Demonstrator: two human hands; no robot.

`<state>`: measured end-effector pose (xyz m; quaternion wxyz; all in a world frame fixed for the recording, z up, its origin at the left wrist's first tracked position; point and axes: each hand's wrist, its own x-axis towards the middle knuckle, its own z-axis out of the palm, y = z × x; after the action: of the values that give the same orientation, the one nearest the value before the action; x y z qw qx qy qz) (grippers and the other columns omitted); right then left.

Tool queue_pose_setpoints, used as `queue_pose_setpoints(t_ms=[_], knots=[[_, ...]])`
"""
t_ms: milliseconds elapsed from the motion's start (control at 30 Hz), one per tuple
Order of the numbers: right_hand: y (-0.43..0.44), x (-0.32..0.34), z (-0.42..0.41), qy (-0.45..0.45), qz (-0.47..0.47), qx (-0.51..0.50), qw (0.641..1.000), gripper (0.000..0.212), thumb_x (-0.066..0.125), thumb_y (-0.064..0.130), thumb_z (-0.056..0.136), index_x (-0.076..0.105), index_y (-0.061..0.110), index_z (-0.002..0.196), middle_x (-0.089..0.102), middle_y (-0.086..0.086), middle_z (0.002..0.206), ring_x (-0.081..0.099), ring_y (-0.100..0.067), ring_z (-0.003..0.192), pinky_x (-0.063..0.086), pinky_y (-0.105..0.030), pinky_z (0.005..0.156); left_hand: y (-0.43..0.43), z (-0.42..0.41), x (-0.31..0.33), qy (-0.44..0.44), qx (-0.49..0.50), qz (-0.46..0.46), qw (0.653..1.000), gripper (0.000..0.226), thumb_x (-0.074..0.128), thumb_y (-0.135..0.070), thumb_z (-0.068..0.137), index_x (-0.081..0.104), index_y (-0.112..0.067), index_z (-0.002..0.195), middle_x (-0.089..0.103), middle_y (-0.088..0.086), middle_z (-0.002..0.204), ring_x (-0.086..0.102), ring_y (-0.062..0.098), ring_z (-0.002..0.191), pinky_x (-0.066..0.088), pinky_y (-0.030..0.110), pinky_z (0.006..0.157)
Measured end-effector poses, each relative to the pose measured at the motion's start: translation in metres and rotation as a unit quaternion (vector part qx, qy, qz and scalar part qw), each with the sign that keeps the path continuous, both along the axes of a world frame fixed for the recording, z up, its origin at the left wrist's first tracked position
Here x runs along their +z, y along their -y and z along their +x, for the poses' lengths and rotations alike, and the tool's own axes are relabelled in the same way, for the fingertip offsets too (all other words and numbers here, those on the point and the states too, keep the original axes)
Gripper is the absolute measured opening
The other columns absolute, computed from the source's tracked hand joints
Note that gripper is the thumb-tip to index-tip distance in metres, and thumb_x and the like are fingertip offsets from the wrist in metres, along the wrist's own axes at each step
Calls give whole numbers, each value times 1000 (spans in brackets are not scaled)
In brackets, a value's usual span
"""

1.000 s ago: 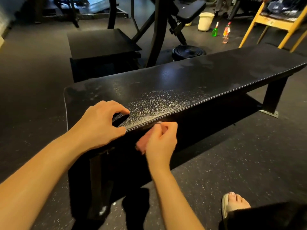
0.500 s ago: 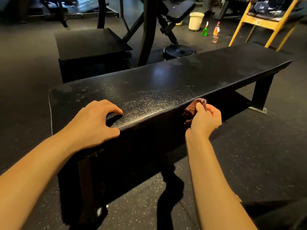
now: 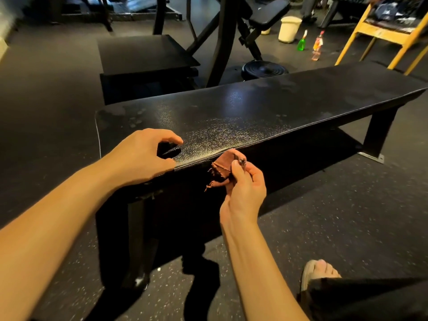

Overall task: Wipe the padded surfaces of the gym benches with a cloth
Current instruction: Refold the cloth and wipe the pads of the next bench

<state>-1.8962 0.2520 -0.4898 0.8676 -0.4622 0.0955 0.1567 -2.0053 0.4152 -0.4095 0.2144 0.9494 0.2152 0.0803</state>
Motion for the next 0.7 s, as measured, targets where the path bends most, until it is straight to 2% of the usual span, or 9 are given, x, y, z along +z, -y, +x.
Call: queue_pose_setpoints(t_ms=[67,200,300,367,433,533,600,667,700], knots=[[-2,3,-12,10,-5,20,1000,13,68,-2,91,64,6,100,73,1,73,69,-27,82,53,-52,83,-2,-4,1,3,3,3,1000,45,73,-20,88,65,-33,130,63,-13,130,55,6,105,42,29,96],[-13,11,-48,7,-10,121,993,15,69,-4,89,67,0,103,71,-5,80,67,-23,82,53,-42,82,-5,-11,4,18,34,4,999,44,67,-12,91,65,-29,133,64,-6,132,58,15,118,45,37,104],[-22,11,-69,25,-43,198,979,9,69,2,91,71,2,100,74,-10,84,71,-20,79,57,-33,74,-6,-19,8,22,48,0,999,43,69,-13,91,66,-26,131,65,-6,133,60,16,122,45,34,104],[-20,5,-67,64,-105,167,978,10,65,6,95,74,5,91,73,-5,76,69,-12,70,54,-28,65,-8,-28,11,16,59,-7,998,43,75,-20,88,67,-25,130,66,-6,131,61,14,120,46,34,106],[-14,0,-55,79,-148,123,978,33,56,7,98,72,11,70,68,1,61,63,-8,56,50,-25,56,-13,-39,12,4,71,-5,997,47,80,-32,85,67,-27,129,65,-7,127,62,14,117,49,39,106],[-13,-7,-40,25,-165,84,982,41,51,9,102,66,11,64,64,0,57,59,-4,44,47,-19,47,-20,-50,11,-31,83,-4,996,51,82,-41,81,67,-28,127,64,-5,122,62,16,113,51,43,103],[-24,-8,-48,4,-142,92,986,35,60,8,96,71,9,63,69,-6,65,67,-11,55,56,-25,58,-24,-54,9,-51,86,0,995,53,83,-43,81,67,-27,129,61,-4,121,61,18,113,52,43,102],[-38,-11,-67,3,-118,108,987,10,69,7,83,76,3,77,75,-15,89,75,-25,84,63,-44,82,-26,-56,7,-54,89,1,995,54,83,-45,80,67,-27,129,59,-5,120,60,18,114,52,43,101],[-43,-10,-80,8,-106,114,988,10,69,6,81,74,-1,83,75,-17,95,74,-29,92,61,-51,88,-27,-57,6,-51,90,1,995,54,83,-46,80,67,-28,128,59,-6,119,60,18,114,52,43,100]])
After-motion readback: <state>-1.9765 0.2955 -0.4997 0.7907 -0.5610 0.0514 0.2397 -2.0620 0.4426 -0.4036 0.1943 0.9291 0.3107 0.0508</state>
